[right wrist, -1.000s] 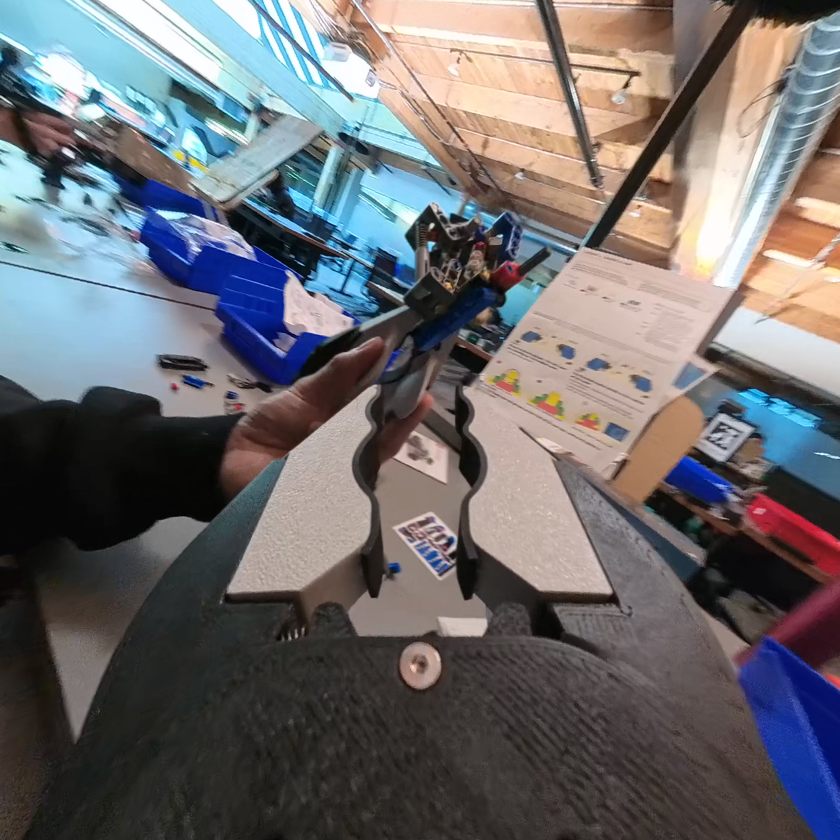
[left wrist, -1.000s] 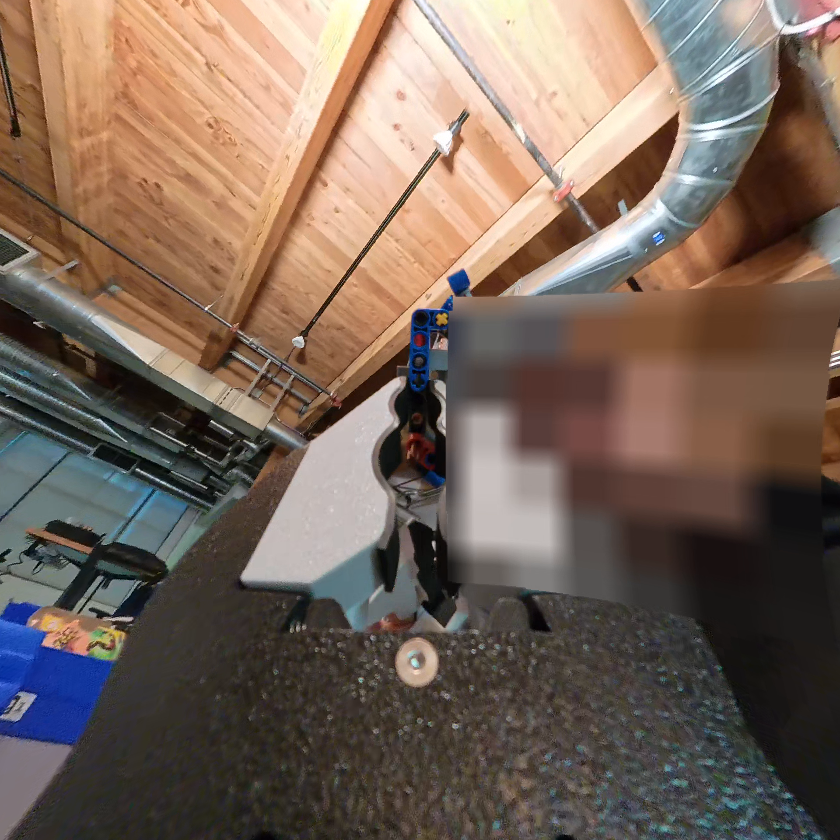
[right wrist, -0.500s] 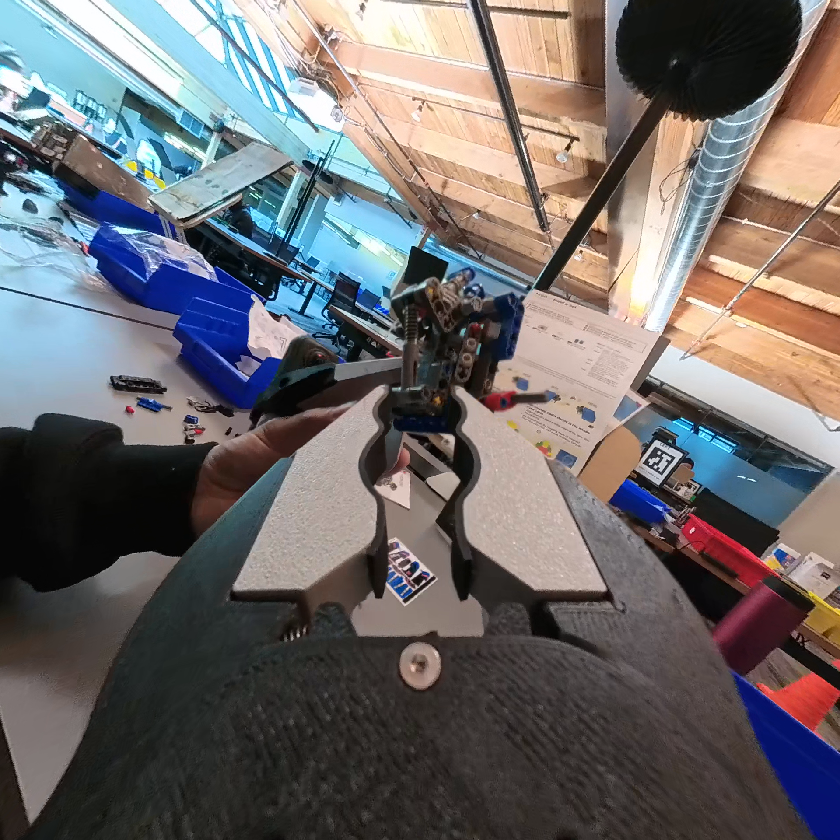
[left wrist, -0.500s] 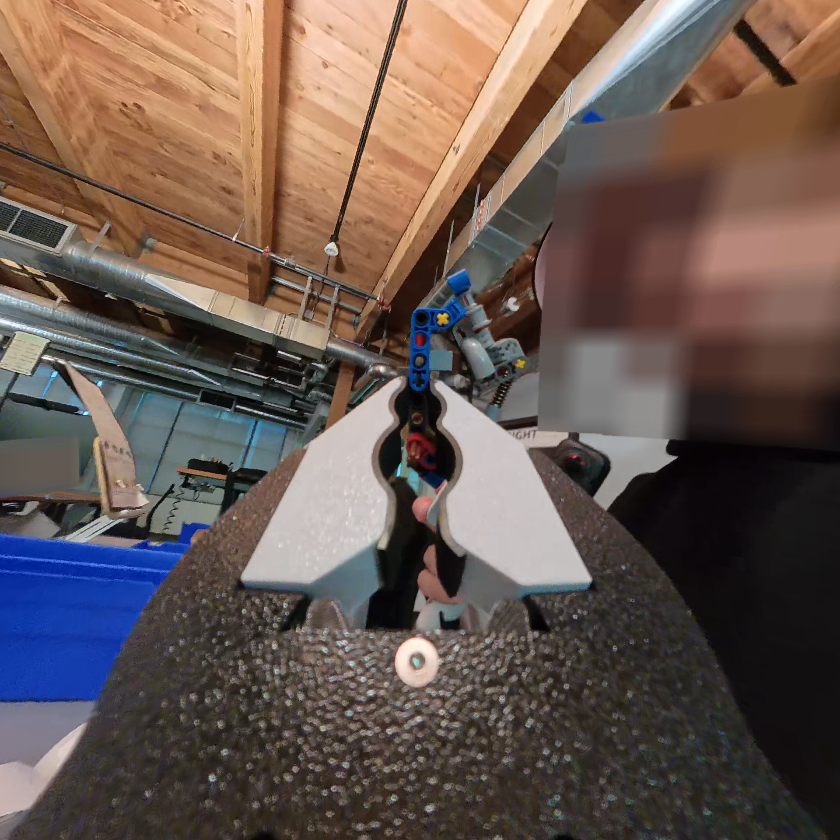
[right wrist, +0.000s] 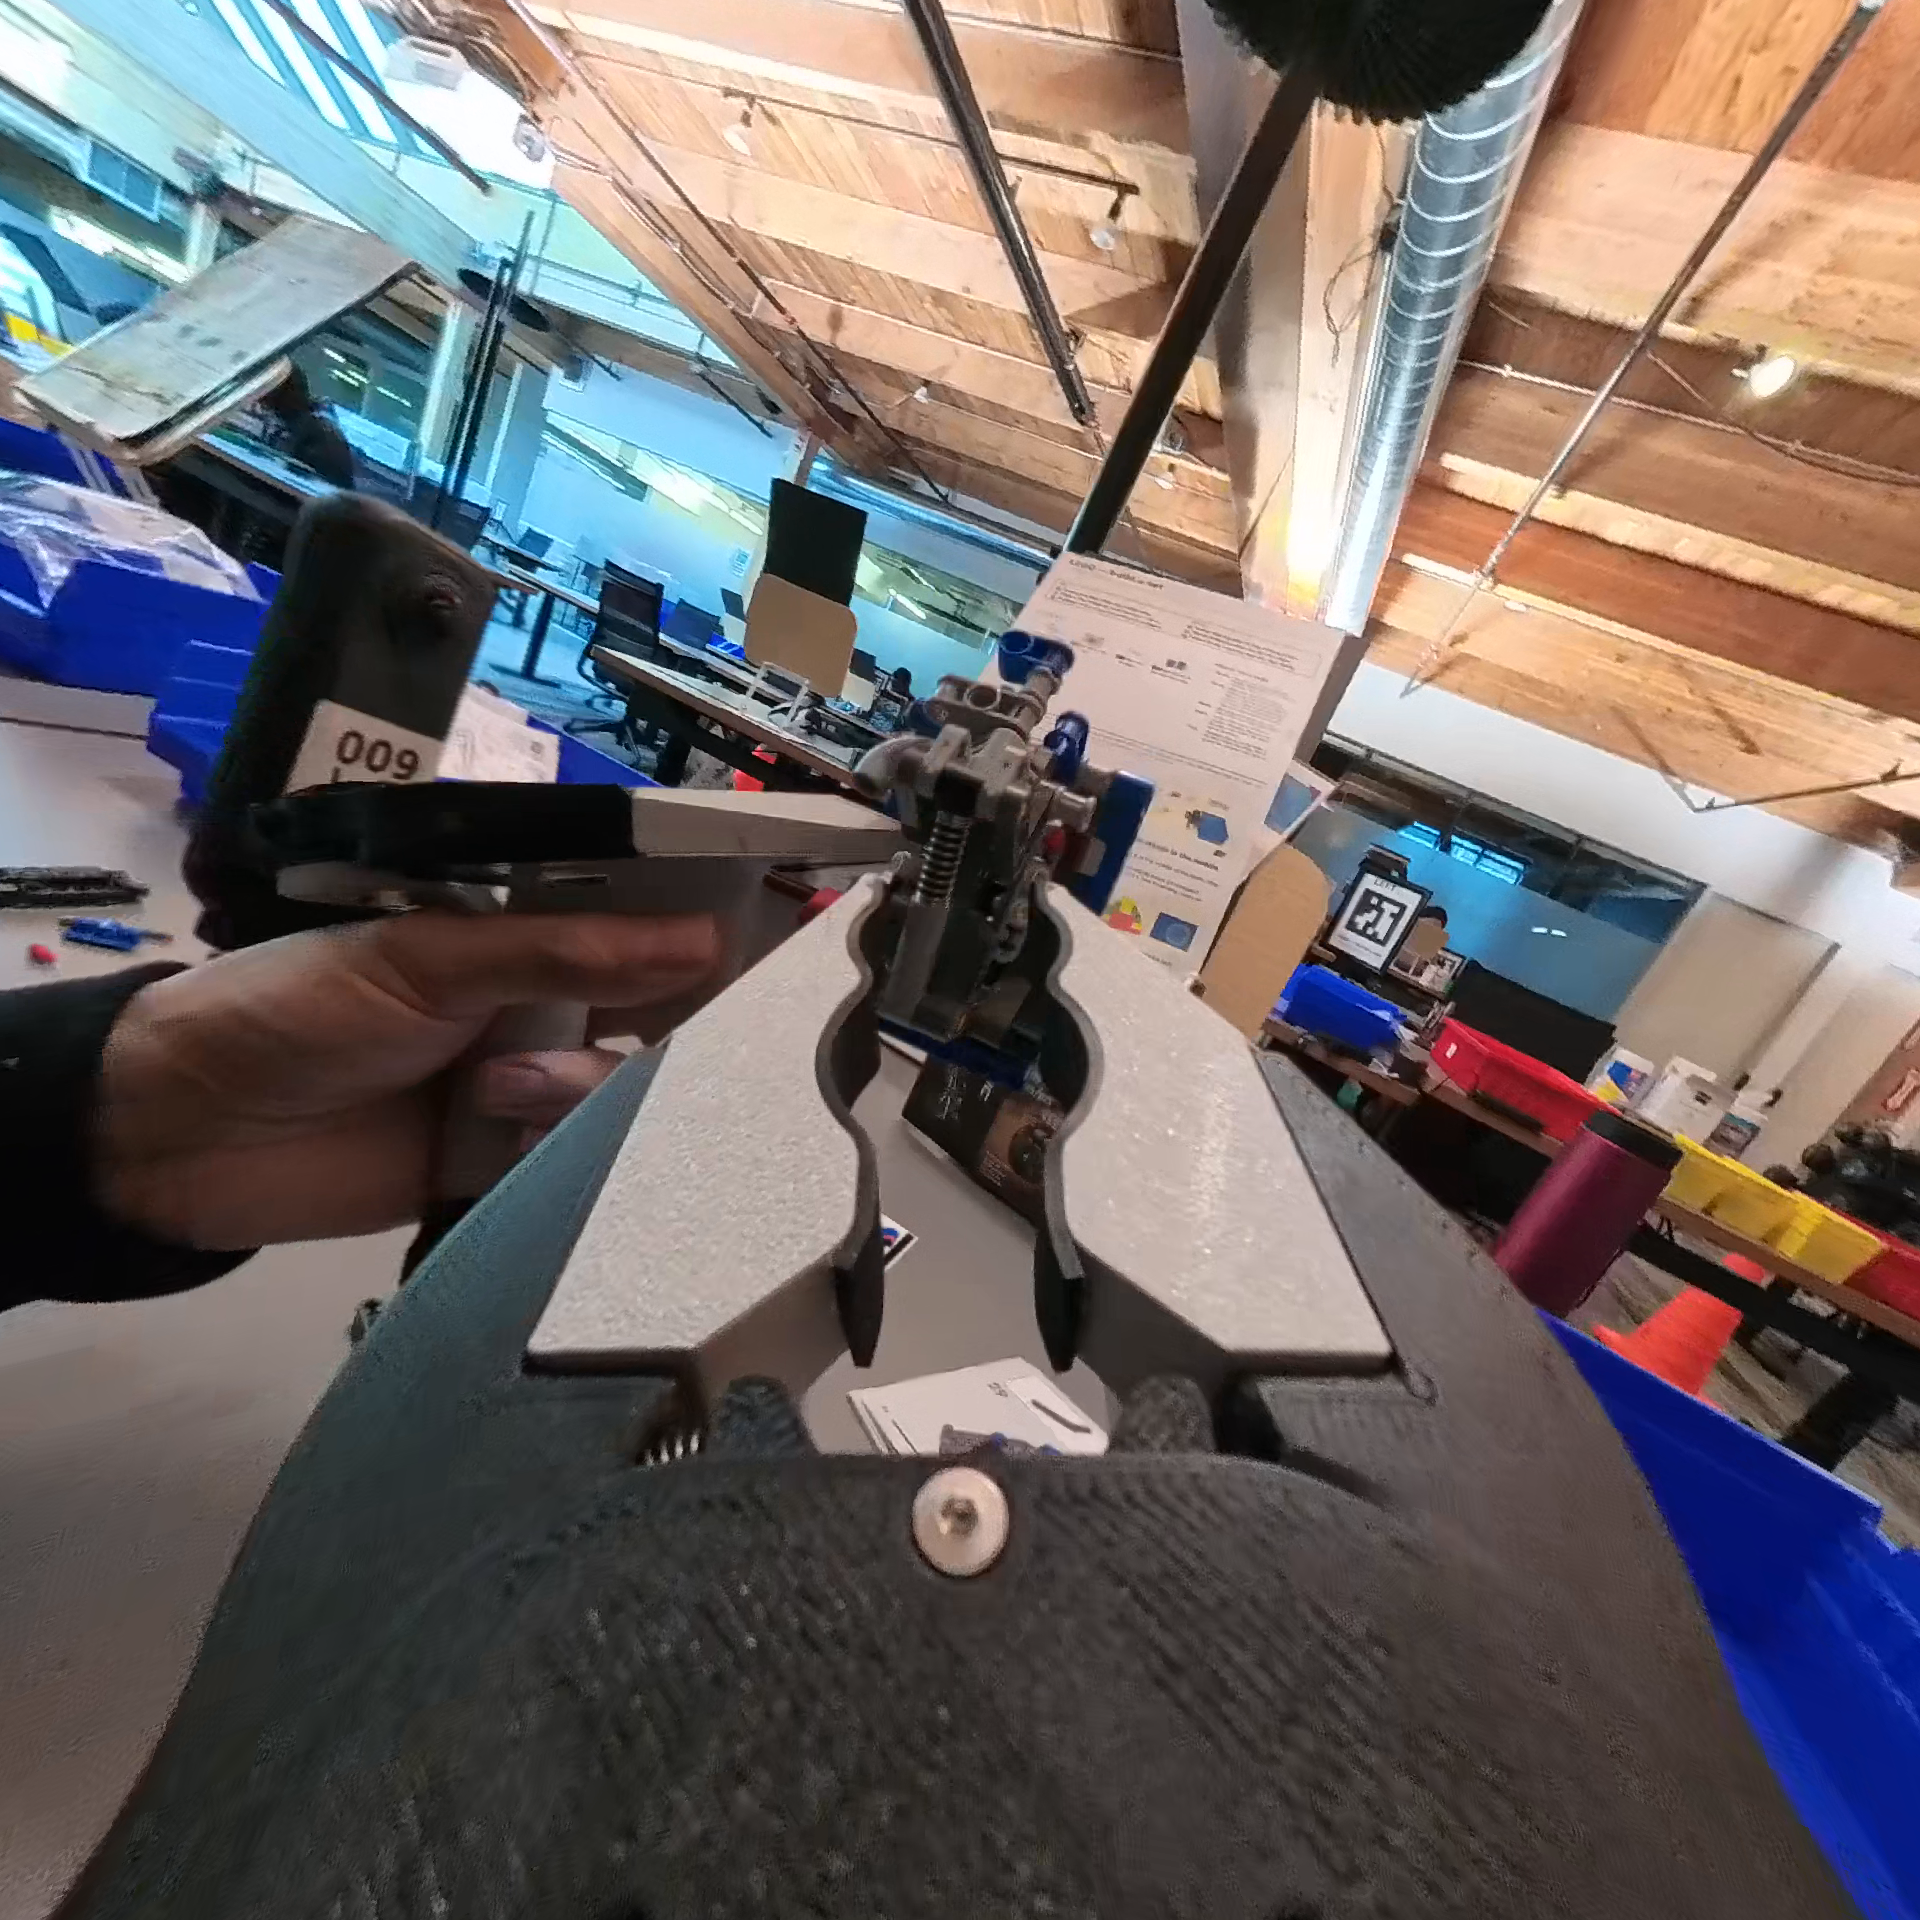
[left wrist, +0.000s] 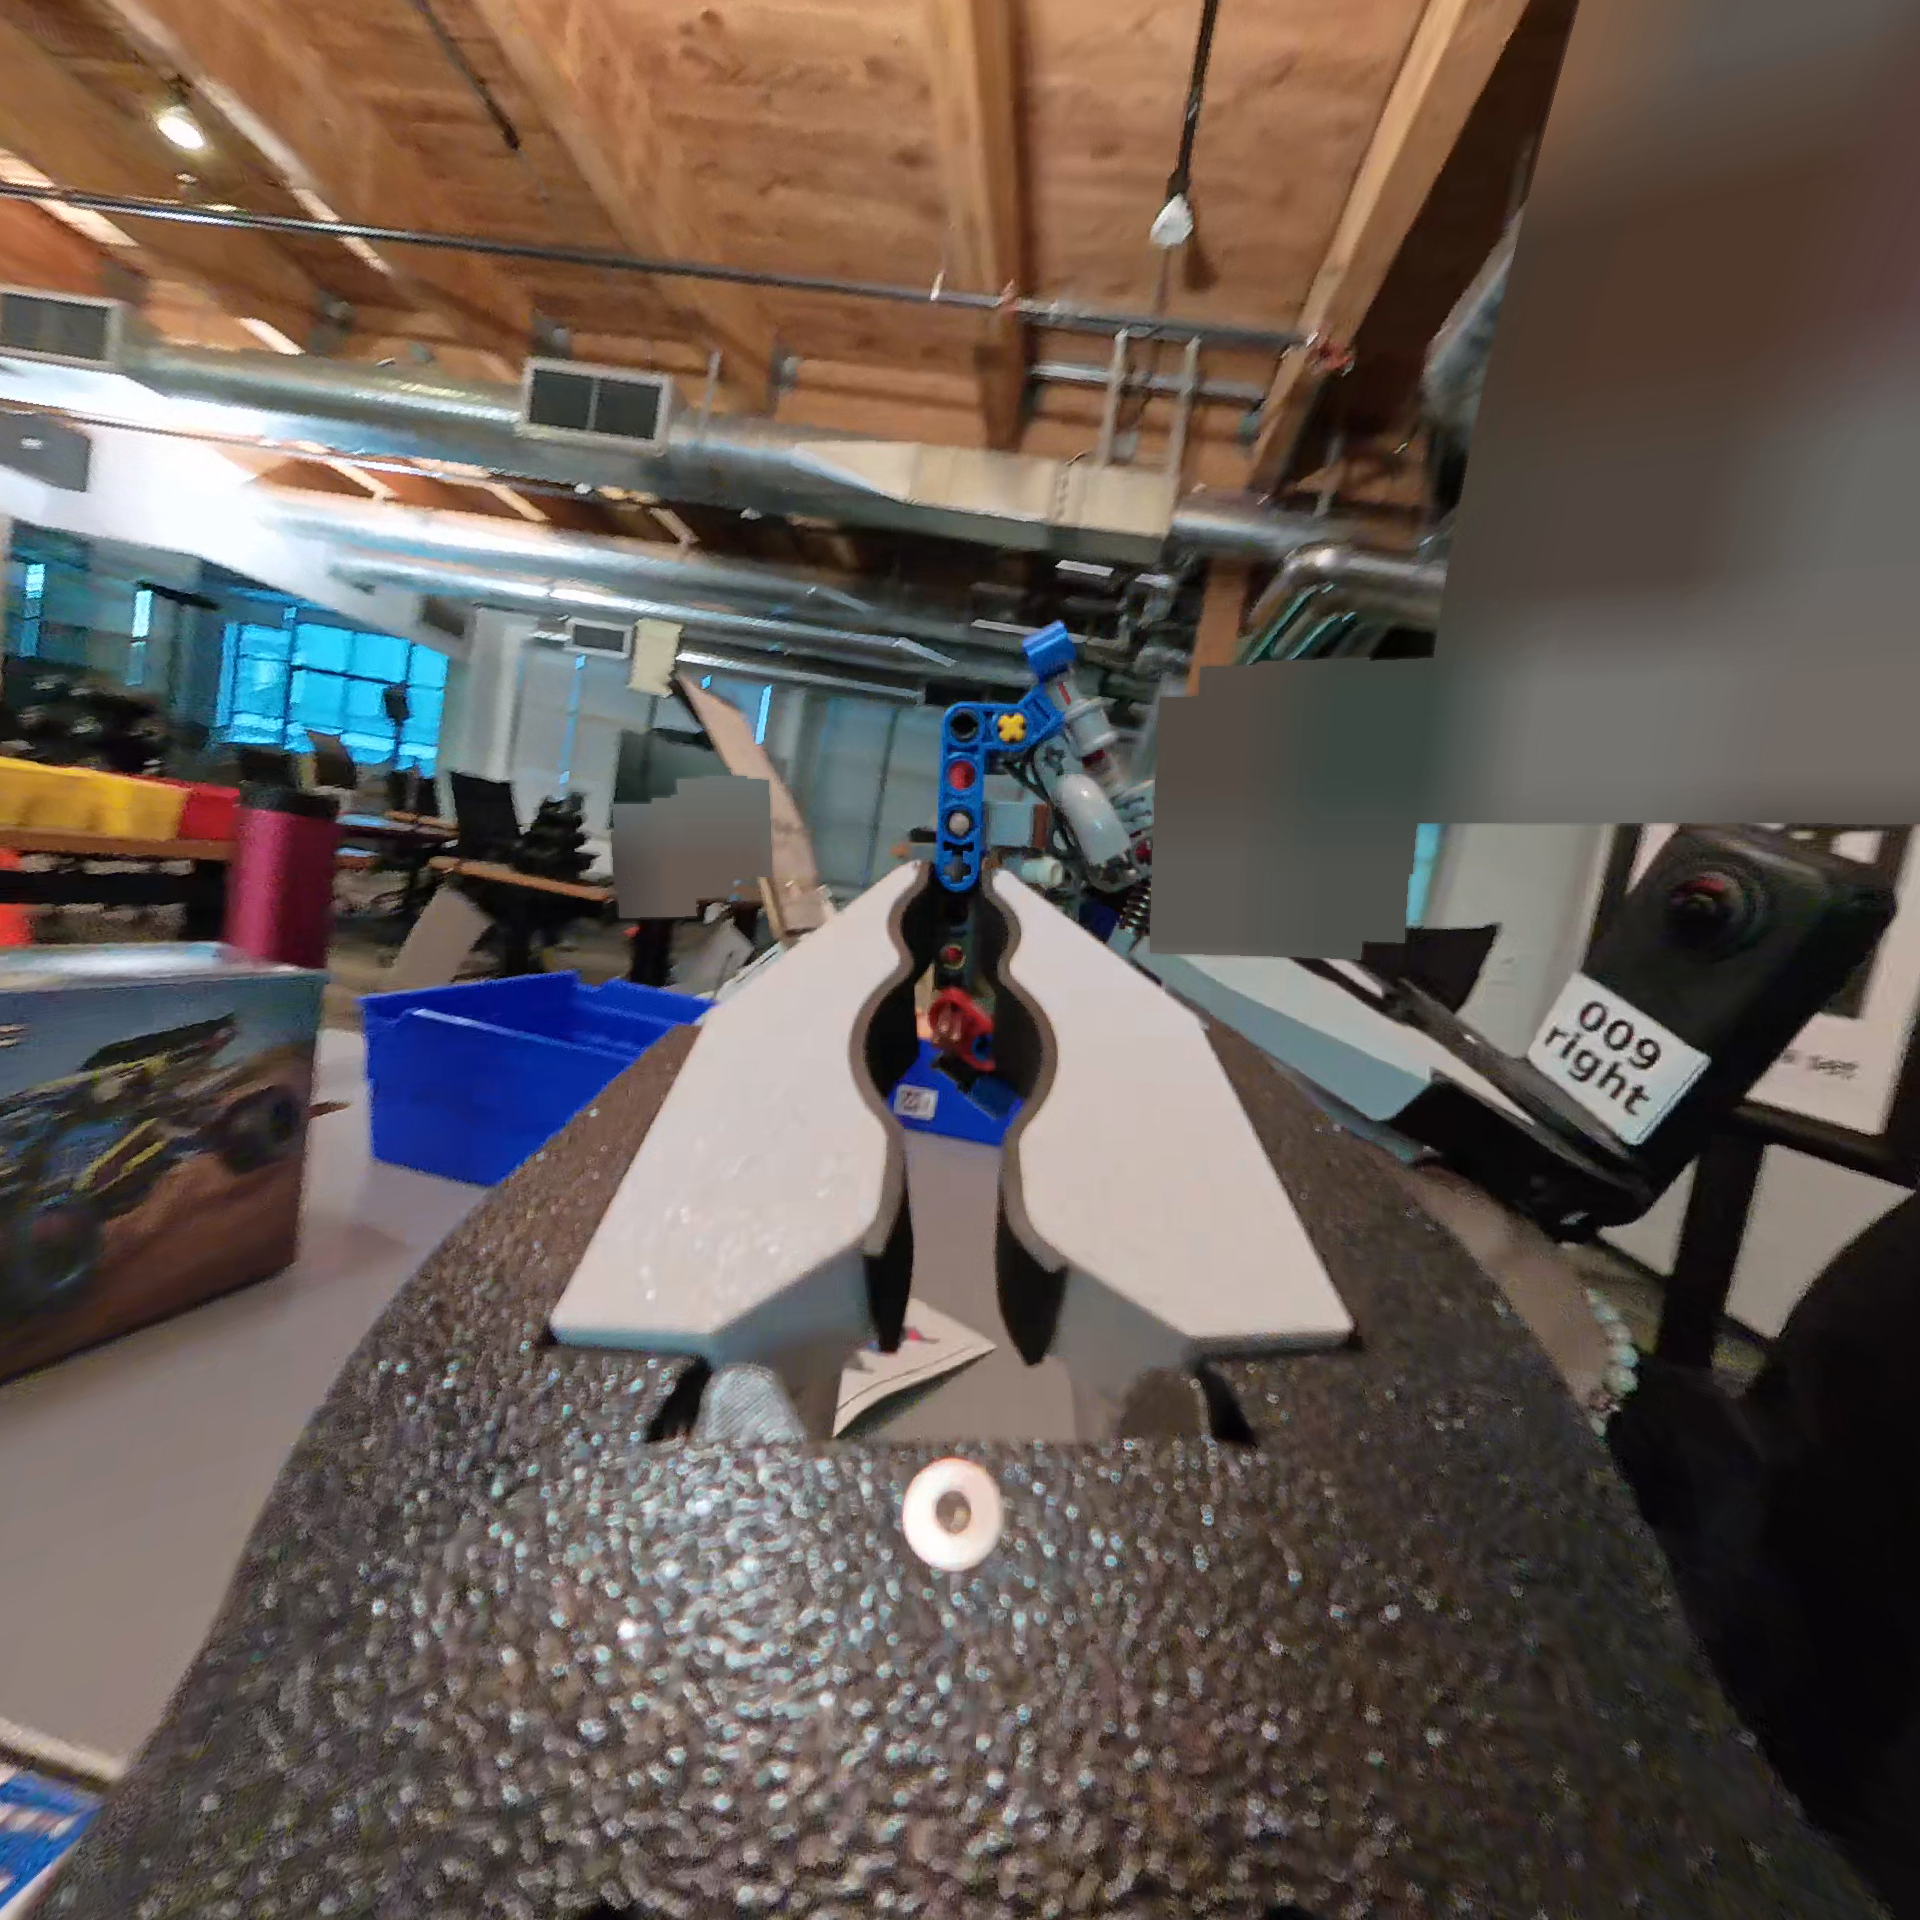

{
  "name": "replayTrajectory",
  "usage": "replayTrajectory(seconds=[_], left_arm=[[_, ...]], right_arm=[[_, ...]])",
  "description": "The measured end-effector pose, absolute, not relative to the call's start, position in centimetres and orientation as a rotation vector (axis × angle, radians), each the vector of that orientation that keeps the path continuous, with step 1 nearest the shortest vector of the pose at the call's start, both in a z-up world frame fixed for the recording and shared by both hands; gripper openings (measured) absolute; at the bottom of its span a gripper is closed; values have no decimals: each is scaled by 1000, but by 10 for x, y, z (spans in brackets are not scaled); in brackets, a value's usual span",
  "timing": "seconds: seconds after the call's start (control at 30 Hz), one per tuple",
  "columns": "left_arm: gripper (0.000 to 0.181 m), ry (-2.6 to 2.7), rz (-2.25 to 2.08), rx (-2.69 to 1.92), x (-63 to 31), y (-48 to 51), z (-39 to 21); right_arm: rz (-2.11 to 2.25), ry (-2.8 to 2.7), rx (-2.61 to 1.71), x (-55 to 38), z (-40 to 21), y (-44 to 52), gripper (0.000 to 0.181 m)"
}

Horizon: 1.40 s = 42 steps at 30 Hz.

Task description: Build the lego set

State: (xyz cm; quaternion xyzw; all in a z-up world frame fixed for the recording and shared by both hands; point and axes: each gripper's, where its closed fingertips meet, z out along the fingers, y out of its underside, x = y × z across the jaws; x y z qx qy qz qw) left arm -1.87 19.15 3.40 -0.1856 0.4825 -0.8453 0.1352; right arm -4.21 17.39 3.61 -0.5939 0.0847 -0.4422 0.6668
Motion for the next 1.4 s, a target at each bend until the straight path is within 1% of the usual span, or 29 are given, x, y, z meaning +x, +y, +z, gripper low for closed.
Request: replayTrajectory(seconds=[0.23, 0.4, 0.63, 0.8, 0.9, 1.07, 1.23, 1.4], left_arm=[[4, 1486, -2209, -738, -6, 188, 19], [4, 1489, -2090, -818, 1, 192, 10], [4, 1486, -2084, -908, 9, 197, 1], [4, 1457, -2071, -918, 13, 202, 1], [4, 1461, -2066, -913, 13, 201, -1], [4, 1476, -1986, -848, 13, 193, -6], [4, 1497, -1888, -791, 13, 187, -12], [5, 1530, -1792, -738, 13, 182, -16]], right_arm=[[-902, 284, -1328, -25, 26, 166, 15], [-765, 364, -1333, -12, 11, 167, 16], [-655, 413, -1323, -6, 0, 172, 20], [-611, 441, -1330, -3, -7, 174, 26], [-570, 456, -1331, -2, -11, 177, 25], [-448, 528, -1246, 3, -12, 173, 16], [-249, 613, -1176, 9, -23, 176, 17], [-219, 614, -1191, 14, -27, 171, 14]])
